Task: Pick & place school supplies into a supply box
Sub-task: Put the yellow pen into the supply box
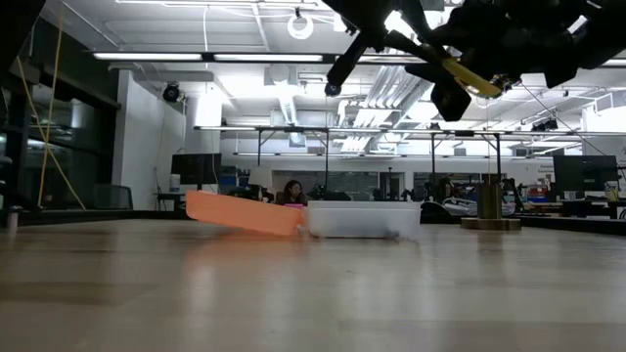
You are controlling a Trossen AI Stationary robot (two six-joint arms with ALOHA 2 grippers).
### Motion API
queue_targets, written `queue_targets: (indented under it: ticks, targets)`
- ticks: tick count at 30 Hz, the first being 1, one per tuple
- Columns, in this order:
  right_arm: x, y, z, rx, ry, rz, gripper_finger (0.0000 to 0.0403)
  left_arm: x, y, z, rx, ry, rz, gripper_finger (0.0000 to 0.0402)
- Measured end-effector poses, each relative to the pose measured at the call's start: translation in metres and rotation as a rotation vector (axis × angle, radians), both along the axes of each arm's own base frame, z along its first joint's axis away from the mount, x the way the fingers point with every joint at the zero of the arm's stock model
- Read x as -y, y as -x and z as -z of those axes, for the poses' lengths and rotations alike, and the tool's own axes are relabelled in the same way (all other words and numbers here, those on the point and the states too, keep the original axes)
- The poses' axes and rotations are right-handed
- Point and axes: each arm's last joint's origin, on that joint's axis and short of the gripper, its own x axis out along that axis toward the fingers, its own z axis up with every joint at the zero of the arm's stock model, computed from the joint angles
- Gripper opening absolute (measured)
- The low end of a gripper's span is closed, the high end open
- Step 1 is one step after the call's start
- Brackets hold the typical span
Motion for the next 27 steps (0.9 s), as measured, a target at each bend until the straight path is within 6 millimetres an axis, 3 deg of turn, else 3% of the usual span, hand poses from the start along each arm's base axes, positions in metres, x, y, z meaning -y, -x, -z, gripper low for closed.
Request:
queue_targets:
  ticks: [17,27]
  targets:
    - [0.009,0.002,-0.001,0.012,0.000,-0.009,0.0012,-0.001,0.001,0.003,-0.032,0.003,0.007,0.0039]
    - [0.011,0.002,-0.001,0.010,0.020,0.008,0.0008,0.001,0.000,0.002,-0.021,-0.002,0.030,0.0020]
